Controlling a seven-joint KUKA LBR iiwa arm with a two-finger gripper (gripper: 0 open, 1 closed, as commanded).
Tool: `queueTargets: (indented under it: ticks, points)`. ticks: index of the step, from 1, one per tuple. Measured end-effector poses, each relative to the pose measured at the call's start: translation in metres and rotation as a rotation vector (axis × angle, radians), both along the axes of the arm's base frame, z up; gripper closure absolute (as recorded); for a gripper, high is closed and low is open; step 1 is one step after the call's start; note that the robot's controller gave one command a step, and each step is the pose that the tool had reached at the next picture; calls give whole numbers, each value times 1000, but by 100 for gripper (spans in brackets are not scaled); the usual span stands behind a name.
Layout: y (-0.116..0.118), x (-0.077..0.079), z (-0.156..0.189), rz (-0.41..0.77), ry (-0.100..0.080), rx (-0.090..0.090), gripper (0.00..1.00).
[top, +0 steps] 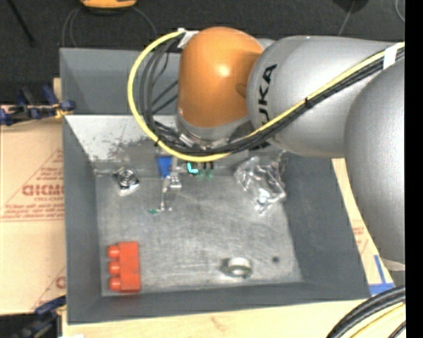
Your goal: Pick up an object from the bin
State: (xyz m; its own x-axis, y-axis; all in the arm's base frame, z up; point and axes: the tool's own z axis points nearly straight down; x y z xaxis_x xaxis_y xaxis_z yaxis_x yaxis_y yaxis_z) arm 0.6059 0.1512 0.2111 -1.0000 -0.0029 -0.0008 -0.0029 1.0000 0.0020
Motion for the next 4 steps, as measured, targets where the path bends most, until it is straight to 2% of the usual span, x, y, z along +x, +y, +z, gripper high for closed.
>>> queueTargets:
  ticks: [1, 2, 3, 4]
  points:
    - [-53, 20, -125, 20, -8, 0, 0]
    - [-53, 19, -128, 16, -4, 1, 100]
    - [-95, 0, -97, 164, -3, -5, 100]
    - [-107, -24, -62, -77, 0, -1, 100]
